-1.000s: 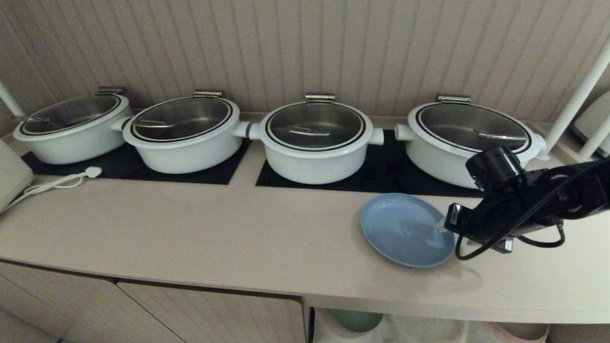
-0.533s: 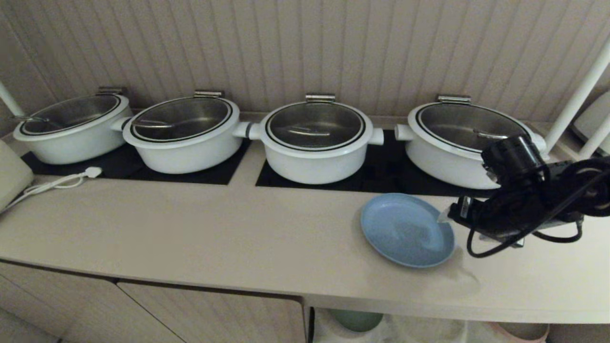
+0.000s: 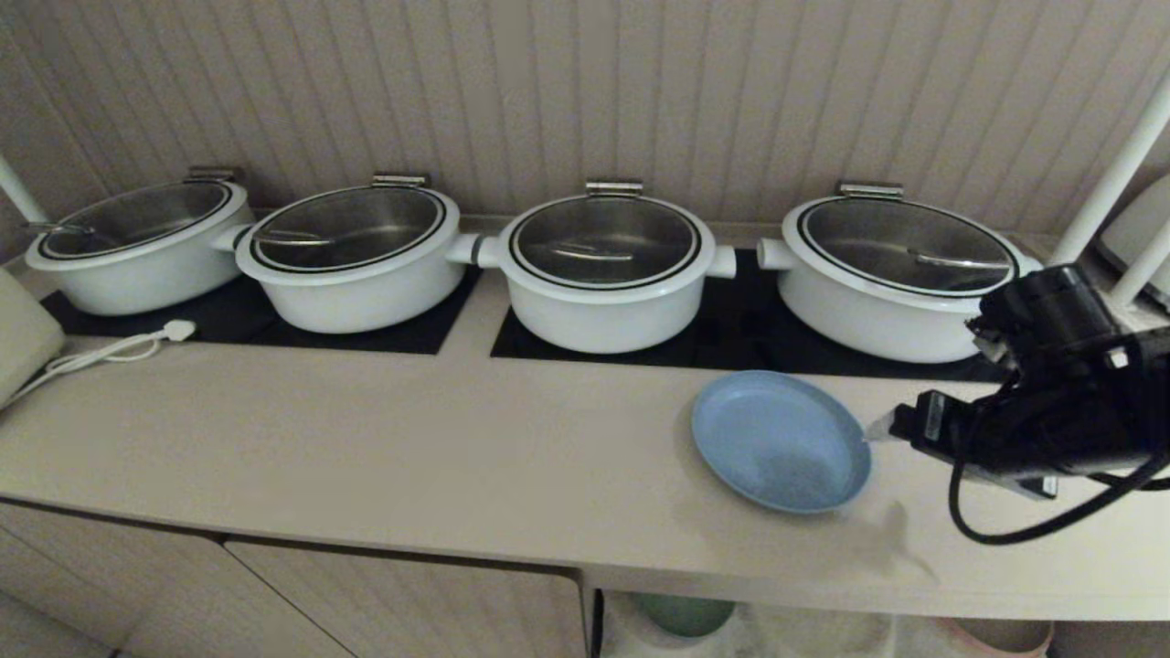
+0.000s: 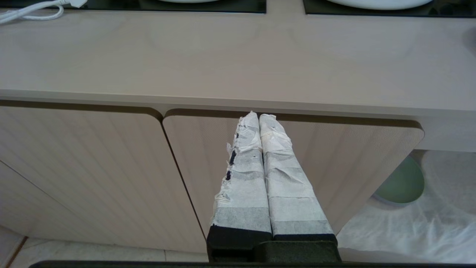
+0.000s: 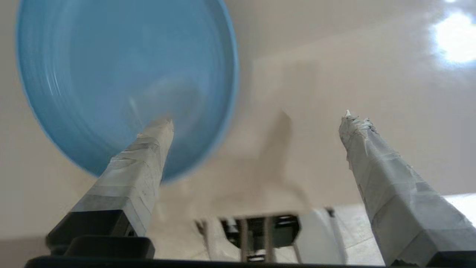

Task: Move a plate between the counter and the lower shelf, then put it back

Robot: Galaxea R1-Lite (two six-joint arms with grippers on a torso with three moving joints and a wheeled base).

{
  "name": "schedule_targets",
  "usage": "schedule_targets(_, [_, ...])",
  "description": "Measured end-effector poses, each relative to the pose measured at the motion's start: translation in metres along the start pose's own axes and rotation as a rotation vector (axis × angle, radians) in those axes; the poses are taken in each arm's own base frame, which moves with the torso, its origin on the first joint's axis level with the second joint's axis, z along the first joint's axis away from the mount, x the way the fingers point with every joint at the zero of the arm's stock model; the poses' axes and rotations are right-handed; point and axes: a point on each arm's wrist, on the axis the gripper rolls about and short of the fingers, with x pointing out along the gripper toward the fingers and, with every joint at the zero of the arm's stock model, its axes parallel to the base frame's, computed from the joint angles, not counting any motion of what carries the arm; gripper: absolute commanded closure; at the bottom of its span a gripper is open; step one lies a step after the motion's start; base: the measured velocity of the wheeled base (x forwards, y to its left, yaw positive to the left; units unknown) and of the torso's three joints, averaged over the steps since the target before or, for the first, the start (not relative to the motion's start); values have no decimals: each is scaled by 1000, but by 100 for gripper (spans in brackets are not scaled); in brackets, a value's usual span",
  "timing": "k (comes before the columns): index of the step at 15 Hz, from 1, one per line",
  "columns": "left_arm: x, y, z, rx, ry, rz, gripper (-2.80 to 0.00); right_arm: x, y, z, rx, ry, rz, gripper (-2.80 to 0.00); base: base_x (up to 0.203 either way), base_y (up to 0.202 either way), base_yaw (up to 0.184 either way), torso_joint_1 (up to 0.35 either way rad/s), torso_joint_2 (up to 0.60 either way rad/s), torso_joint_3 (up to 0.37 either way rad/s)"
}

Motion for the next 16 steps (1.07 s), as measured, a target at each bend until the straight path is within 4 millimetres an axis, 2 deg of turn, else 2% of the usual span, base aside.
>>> schedule_targets(6, [0,0,0,0,0,0,0,-26,-14,-17,-41,-26,16,0,0,0,0,0,0,0])
schedule_targets(16, [0,0,0,0,0,0,0,-72,-39,-49,-244,-119,52,0,0,0,0,0,0,0])
